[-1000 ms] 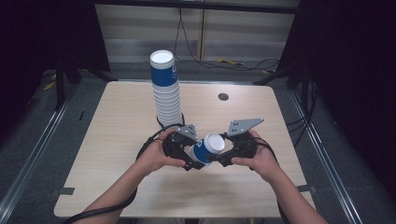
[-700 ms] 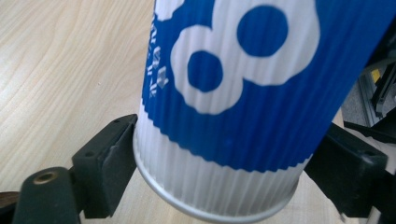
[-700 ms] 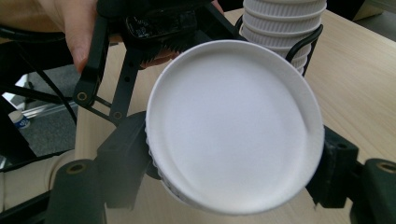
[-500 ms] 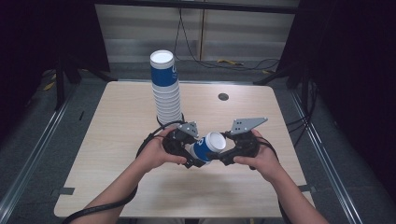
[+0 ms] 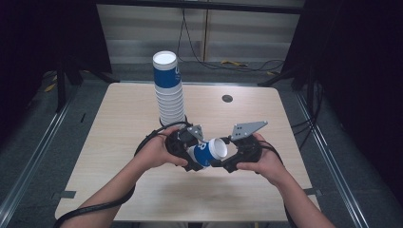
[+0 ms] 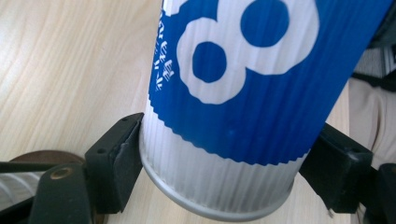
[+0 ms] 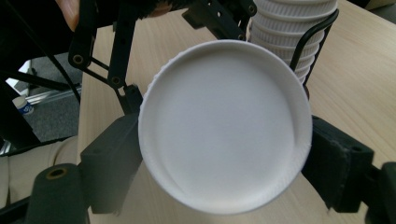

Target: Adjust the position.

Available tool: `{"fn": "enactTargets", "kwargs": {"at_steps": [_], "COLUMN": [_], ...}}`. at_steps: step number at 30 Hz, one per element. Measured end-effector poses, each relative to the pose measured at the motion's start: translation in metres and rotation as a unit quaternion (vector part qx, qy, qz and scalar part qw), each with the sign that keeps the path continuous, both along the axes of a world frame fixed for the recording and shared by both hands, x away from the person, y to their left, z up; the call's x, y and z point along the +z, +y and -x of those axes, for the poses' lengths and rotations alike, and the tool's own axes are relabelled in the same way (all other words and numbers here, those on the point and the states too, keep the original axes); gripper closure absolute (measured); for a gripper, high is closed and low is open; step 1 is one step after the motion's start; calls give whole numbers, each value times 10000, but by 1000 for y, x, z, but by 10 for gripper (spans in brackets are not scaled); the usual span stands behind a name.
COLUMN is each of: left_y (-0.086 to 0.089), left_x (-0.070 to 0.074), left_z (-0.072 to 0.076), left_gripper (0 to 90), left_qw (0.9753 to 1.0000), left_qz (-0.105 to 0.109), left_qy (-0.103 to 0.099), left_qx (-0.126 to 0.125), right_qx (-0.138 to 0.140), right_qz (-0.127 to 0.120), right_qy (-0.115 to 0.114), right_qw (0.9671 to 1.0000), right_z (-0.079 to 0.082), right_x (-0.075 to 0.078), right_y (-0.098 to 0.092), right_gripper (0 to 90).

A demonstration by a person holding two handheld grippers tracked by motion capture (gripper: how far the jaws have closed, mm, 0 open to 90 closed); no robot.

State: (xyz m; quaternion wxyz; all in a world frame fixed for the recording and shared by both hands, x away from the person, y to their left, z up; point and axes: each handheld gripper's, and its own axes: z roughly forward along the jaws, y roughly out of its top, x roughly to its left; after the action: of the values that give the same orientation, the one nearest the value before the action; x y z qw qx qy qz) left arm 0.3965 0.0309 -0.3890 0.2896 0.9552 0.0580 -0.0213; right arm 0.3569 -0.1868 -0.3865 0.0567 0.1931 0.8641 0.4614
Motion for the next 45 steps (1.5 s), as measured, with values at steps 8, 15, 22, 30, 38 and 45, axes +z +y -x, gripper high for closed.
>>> {"fn": "enactTargets", "kwargs": {"at_steps": [8,15,22,30,38,45], "left_y": [-1,-5,-10,-13,-17,-20], "left_x": [6,8,8,6,6,5], "left_z": [0,2,3,4,6,7], "left_gripper": [207,206,205,204,204,204], "left_qw": [9989,9969,9955,9935,9909,9895], "left_qz": [-447,-767,-917,-1092,-1292,-1383], "left_qy": [-110,-152,-176,-239,-259,-269], "left_qx": [-56,-118,-140,-208,-280,-332], "right_qx": [129,224,240,286,352,425], "right_qz": [398,703,886,1004,1229,1364], "right_qy": [30,82,97,126,98,114], "right_qw": [9991,9972,9957,9945,9917,9897], "right_z": [0,0,-1,-1,-1,-2], "right_x": [0,0,2,2,5,6], "right_y": [2,5,5,6,9,13], "right_gripper": [169,168,166,166,167,167]}}
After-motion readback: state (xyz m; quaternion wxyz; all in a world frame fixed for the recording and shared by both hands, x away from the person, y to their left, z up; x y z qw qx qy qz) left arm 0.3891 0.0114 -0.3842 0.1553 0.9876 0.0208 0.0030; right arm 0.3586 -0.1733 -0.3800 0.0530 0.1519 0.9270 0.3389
